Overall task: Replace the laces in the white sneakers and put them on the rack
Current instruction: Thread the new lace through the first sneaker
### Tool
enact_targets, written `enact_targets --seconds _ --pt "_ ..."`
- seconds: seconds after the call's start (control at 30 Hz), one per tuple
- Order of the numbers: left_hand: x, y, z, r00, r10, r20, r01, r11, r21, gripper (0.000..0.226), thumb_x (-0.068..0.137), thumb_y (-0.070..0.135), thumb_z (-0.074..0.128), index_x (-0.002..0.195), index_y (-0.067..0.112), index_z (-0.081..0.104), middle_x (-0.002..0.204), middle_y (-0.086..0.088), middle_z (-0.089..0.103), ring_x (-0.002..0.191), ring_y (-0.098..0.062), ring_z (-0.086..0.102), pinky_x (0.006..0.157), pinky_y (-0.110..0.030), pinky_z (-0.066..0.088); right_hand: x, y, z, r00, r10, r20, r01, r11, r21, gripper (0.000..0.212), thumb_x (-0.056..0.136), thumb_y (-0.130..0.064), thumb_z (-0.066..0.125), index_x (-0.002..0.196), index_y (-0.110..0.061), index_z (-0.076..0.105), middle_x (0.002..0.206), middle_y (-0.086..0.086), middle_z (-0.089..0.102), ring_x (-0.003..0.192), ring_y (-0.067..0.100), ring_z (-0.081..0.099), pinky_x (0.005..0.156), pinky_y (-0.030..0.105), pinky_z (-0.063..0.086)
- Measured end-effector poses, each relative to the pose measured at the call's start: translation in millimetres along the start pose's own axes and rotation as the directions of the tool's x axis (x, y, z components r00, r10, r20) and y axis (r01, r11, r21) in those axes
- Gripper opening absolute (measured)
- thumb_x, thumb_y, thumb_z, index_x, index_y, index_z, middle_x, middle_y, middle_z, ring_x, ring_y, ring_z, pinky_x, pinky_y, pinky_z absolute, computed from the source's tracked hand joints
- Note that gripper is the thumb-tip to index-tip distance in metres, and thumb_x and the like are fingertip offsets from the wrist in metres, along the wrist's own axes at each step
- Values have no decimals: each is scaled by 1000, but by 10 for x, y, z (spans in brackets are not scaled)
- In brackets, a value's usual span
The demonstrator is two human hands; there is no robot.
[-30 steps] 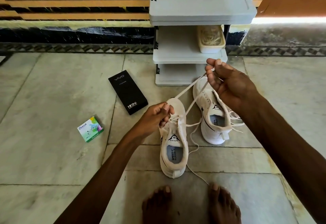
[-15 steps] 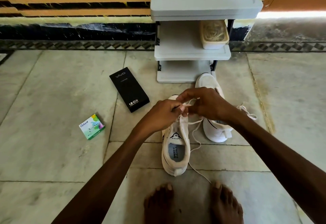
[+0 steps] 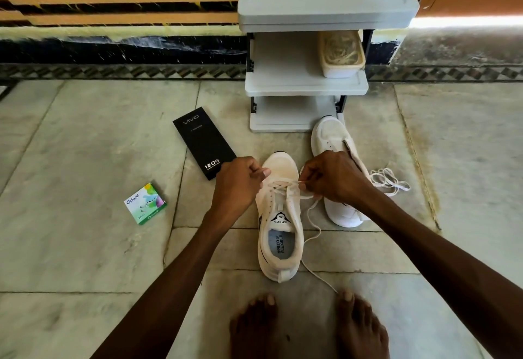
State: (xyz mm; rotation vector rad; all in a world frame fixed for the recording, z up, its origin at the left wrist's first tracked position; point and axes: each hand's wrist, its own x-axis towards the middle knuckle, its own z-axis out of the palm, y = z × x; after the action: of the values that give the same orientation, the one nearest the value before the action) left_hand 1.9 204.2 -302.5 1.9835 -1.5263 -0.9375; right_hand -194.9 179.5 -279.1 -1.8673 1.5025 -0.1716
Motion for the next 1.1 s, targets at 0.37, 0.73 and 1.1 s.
enact_targets --seconds 0.37,0.73,1.1 --pt "-79 151 -20 989 75 127 -45 973 -226 15 97 3 53 91 16 56 78 -6 70 59 -9 69 57 -22 57 9 -209 198 994 -72 -83 100 913 396 25 84 -16 77 107 -14 69 88 -1 74 61 15 71 50 24 55" --pt "-100 -143 -35 949 -98 299 131 987 -91 13 92 24 65 103 19 63 97 1 66 83 -11 67 76 -29 58 26 -58 464 975 -136 -178 153 984 86 2 82 -20 77 83 -18 77 71 -6 73 60 0 65 69 27 57" --pt "-127 -298 173 947 -214 238 250 959 -135 14 90 16 65 103 16 71 101 -3 71 90 -15 67 82 -34 59 8 -22 742 981 -127 -146 114 989 -94 13 86 -24 64 86 -16 75 98 10 63 88 26 61 67 31 45"
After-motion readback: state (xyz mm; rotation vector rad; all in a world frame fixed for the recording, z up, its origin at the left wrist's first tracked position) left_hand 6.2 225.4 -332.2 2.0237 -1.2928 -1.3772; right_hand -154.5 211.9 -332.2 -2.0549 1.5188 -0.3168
